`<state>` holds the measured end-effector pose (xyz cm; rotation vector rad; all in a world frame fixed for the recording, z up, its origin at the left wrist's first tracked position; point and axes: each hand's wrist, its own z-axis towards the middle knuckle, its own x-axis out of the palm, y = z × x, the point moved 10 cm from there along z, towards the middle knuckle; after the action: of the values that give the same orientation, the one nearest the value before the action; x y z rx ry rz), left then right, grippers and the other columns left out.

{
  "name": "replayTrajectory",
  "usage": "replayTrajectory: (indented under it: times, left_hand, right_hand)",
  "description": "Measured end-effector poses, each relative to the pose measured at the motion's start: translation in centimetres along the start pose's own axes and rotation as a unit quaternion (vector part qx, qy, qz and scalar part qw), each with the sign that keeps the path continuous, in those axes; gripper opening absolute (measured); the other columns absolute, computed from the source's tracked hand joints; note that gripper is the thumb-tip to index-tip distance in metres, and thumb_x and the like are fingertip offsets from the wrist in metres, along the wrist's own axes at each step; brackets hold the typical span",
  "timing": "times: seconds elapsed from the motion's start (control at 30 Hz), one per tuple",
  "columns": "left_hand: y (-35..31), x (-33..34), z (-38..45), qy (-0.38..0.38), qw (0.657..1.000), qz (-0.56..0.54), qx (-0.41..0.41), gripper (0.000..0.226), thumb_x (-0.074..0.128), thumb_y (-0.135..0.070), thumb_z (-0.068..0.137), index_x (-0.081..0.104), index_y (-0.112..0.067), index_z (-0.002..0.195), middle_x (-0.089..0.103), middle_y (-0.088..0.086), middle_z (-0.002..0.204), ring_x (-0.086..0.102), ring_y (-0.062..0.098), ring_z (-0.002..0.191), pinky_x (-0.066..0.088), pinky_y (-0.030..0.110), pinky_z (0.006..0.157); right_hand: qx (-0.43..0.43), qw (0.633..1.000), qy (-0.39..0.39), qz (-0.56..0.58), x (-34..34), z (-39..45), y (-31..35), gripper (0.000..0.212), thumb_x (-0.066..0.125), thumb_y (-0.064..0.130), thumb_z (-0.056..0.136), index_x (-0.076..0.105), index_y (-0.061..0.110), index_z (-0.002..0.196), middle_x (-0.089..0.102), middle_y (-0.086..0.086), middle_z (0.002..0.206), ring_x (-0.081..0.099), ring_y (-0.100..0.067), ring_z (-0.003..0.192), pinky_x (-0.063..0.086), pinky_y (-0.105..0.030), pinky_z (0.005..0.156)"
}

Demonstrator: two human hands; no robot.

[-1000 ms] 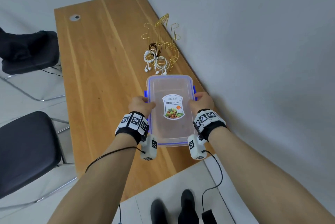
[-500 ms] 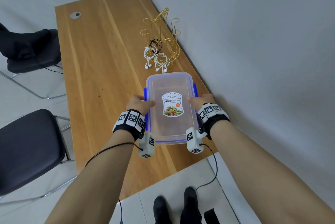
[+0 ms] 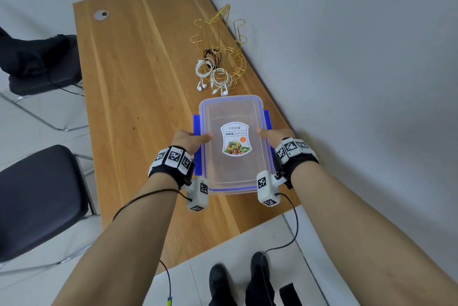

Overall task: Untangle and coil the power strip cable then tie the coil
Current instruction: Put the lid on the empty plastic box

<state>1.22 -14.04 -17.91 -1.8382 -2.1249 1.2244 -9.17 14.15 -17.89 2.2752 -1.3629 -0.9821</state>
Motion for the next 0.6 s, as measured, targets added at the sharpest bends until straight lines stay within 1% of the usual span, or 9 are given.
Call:
replayTrajectory:
  times: [0.07, 0.13, 0.2, 0.3, 0.37, 0.47, 0.53, 0.6]
  left_hand:
    - [-0.5, -0.2, -0.1, -0.010, 1.000, 0.006, 0.011, 0.040, 0.082, -0.040, 0.075, 0.056, -0.014, 0.092, 0.067, 0.004, 0.092, 0.064, 0.017, 0.079, 0.057, 0.035, 0.065]
    - [-1.0, -0.4, -0.3, -0.019, 0.999, 0.017, 0.019, 0.035, 0.082, -0.038, 0.076, 0.054, -0.017, 0.083, 0.067, 0.005, 0.092, 0.065, 0.020, 0.082, 0.060, 0.040, 0.073]
    - [-1.3, -0.4, -0.4, -0.022, 0.999, 0.024, 0.023, 0.035, 0.082, -0.038, 0.076, 0.056, -0.016, 0.083, 0.067, 0.007, 0.093, 0.066, 0.023, 0.086, 0.060, 0.044, 0.080]
    - [-1.0, -0.3, -0.7, -0.015, 0.999, 0.030, 0.019, 0.039, 0.082, -0.038, 0.075, 0.058, -0.011, 0.091, 0.067, 0.007, 0.091, 0.066, 0.023, 0.083, 0.060, 0.043, 0.077]
    - [-1.0, -0.3, -0.7, -0.023, 0.999, 0.033, 0.021, 0.037, 0.082, -0.037, 0.075, 0.055, -0.013, 0.085, 0.065, 0.006, 0.087, 0.065, 0.021, 0.078, 0.060, 0.042, 0.075]
    - [-1.2, -0.5, -0.8, -0.049, 0.997, 0.050, 0.034, 0.035, 0.082, -0.037, 0.075, 0.055, -0.016, 0.077, 0.064, 0.004, 0.081, 0.064, 0.019, 0.073, 0.060, 0.041, 0.076]
    - [-1.5, -0.5, -1.0, -0.061, 0.995, 0.067, 0.042, 0.033, 0.081, -0.038, 0.076, 0.057, -0.016, 0.075, 0.066, 0.004, 0.079, 0.066, 0.020, 0.072, 0.060, 0.039, 0.073]
    - [-1.7, -0.4, -1.1, -0.065, 0.993, 0.081, 0.046, 0.031, 0.080, -0.039, 0.077, 0.062, -0.014, 0.077, 0.068, 0.005, 0.080, 0.068, 0.022, 0.073, 0.060, 0.037, 0.071]
  right_hand:
    - [-0.027, 1.000, -0.001, -0.003, 0.0, 0.1, 0.5, 0.036, 0.075, 0.050, 0.078, 0.057, 0.019, 0.078, 0.063, 0.000, 0.070, 0.060, -0.017, 0.060, 0.038, -0.025, 0.050]
    - [-0.056, 0.998, -0.002, -0.009, 0.1, 0.0, 1.0, 0.031, 0.074, 0.046, 0.080, 0.064, 0.016, 0.084, 0.066, -0.001, 0.073, 0.063, -0.018, 0.062, 0.041, -0.025, 0.053]
    - [-0.078, 0.997, -0.005, -0.016, 0.3, -0.2, 1.4, 0.027, 0.071, 0.042, 0.081, 0.067, 0.015, 0.084, 0.068, -0.002, 0.073, 0.063, -0.019, 0.060, 0.043, -0.024, 0.054]
    - [-0.087, 0.996, -0.015, -0.022, 0.5, -0.3, 1.4, 0.026, 0.070, 0.039, 0.081, 0.067, 0.013, 0.080, 0.065, -0.002, 0.068, 0.059, -0.020, 0.056, 0.044, -0.024, 0.055]
    - [-0.085, 0.996, -0.016, -0.021, 0.6, -0.2, 1.3, 0.026, 0.070, 0.037, 0.082, 0.066, 0.012, 0.080, 0.064, -0.002, 0.067, 0.056, -0.021, 0.055, 0.044, -0.025, 0.057]
    - [-0.083, 0.996, -0.024, -0.008, 0.7, -0.1, 1.2, 0.025, 0.071, 0.035, 0.083, 0.068, 0.011, 0.083, 0.066, -0.003, 0.071, 0.057, -0.020, 0.056, 0.046, -0.024, 0.059]
    - [-0.081, 0.996, -0.036, -0.001, 0.7, -0.1, 1.1, 0.023, 0.071, 0.034, 0.084, 0.068, 0.011, 0.083, 0.065, -0.001, 0.069, 0.055, -0.017, 0.054, 0.043, -0.022, 0.054]
    - [-0.079, 0.996, -0.045, 0.001, 0.7, -0.2, 1.1, 0.023, 0.070, 0.033, 0.085, 0.062, 0.013, 0.076, 0.059, 0.002, 0.063, 0.050, -0.013, 0.049, 0.036, -0.020, 0.048]
